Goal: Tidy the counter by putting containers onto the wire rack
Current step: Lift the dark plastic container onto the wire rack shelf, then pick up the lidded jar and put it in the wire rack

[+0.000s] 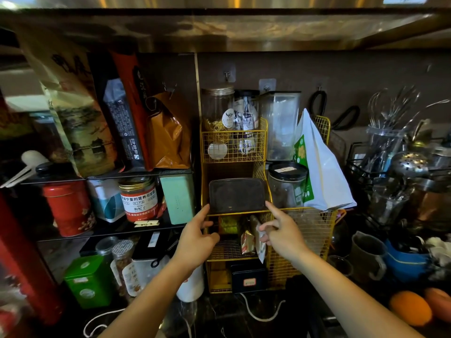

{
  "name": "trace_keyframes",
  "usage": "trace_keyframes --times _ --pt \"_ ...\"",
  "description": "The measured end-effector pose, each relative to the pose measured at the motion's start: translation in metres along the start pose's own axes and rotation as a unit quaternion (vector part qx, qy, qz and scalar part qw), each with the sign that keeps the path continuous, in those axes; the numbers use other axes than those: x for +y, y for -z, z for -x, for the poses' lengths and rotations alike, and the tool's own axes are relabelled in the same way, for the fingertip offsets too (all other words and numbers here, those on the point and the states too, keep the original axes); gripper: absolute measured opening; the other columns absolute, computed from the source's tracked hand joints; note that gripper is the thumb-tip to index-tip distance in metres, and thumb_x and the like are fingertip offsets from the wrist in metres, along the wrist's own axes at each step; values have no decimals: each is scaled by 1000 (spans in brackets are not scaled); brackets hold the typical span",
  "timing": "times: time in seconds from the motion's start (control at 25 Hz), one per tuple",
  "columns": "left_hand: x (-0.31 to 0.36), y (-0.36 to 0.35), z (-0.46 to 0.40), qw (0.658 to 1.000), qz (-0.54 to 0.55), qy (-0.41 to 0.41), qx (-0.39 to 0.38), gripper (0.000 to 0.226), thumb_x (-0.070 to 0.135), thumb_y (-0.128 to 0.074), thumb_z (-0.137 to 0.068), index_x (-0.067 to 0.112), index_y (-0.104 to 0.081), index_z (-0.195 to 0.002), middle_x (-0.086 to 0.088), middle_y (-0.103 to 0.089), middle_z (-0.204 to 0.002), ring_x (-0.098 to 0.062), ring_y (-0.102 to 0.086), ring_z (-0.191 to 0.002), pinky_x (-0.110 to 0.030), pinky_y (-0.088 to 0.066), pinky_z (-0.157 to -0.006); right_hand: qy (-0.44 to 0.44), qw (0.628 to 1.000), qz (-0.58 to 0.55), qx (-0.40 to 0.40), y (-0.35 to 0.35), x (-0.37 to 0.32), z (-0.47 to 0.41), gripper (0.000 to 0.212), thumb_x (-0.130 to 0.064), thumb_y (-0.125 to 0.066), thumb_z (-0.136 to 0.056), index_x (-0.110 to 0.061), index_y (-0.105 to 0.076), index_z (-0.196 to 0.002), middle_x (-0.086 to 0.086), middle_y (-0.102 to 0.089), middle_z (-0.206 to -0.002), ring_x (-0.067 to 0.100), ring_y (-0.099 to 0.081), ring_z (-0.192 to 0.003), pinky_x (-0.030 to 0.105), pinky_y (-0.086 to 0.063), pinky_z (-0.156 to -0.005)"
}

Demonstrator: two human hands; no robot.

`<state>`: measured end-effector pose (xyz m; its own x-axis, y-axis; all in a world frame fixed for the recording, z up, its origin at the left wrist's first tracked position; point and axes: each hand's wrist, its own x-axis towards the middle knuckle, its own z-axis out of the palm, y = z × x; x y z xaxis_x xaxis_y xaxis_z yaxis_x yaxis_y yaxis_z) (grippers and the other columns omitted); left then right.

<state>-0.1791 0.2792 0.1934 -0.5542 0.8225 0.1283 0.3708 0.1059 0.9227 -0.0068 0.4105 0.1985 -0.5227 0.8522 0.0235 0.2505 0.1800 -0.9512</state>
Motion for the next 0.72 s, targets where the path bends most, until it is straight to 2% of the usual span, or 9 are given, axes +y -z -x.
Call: trace_keyframes --times 0.08,0.12,0.2,0.28,0.36,0.4,0.56,0.64,0.72 --pt "5 0 7 1000 1 -9 -4 77 -7 -57 -88 28 -31 -152 30 -50 -116 -4 -55 -114 -19 -53 -73 -1 1000 1 -2 2 -1 6 69 2 -49 -95 -31 -29 -152 10 -72 -98 17 -68 -72 26 -53 -67" --pt "6 0 11 1000 5 -12 -4 77 -8 -57 -88 25 -30 -152 31 -49 -119 -7 -54 -119 -15 -50 -70 0 1000 4 -1 4 -2 10 68 2 -50 -95 -31 -31 -151 8 -72 -97 18 -68 -75 30 -55 -71" --pt "8 0 22 1000 16 -9 -3 75 -7 -57 -89 19 -29 -154 20 -48 -136 -12 -51 -126 -10 -50 -66 7 1000 4 0 9 -3 21 66 2 -51 -94 -31 -36 -149 4 -72 -95 22 -69 -79 40 -56 -79" --pt "9 0 40 1000 20 -13 5 74 -7 -57 -90 17 -29 -154 7 -47 -146 -12 -52 -124 -12 -52 -74 20 1000 18 -3 18 -2 41 60 -1 -52 -95 -31 -40 -146 0 -72 -97 20 -71 -80 39 -56 -79" --pt "8 -2 57 999 27 -21 14 71 -7 -58 -89 15 -34 -152 -1 -50 -147 -13 -55 -122 -21 -52 -88 34 999 40 1 25 -1 59 51 -7 -53 -96 -27 -46 -142 -2 -72 -98 17 -72 -79 37 -56 -80" --pt "10 -5 70 999 35 -20 12 69 -7 -59 -89 14 -36 -151 -3 -53 -146 -13 -57 -120 -23 -51 -91 34 998 47 6 30 1 71 47 -9 -54 -96 -25 -49 -140 -2 -73 -98 16 -73 -78 38 -56 -82" --pt "15 -20 122 999 46 -16 -4 60 -4 -59 -91 16 -45 -145 3 -59 -137 1 -59 -108 -8 -52 -78 43 997 65 9 45 13 120 39 -16 -57 -96 -20 -55 -134 -4 -73 -98 16 -73 -81 41 -58 -85" --pt "14 -29 149 998 51 -6 -20 54 -3 -59 -92 15 -51 -142 3 -62 -134 0 -61 -108 -5 -51 -79 51 996 72 11 51 21 147 36 -19 -59 -95 -22 -57 -131 -4 -74 -99 16 -73 -87 45 -56 -91" --pt "11 -39 173 998 58 1 -37 49 -2 -60 -92 16 -55 -137 4 -65 -129 -2 -63 -108 -12 -52 -87 50 995 81 10 59 31 172 34 -22 -60 -94 -23 -60 -129 -5 -74 -101 14 -71 -95 46 -53 -97"
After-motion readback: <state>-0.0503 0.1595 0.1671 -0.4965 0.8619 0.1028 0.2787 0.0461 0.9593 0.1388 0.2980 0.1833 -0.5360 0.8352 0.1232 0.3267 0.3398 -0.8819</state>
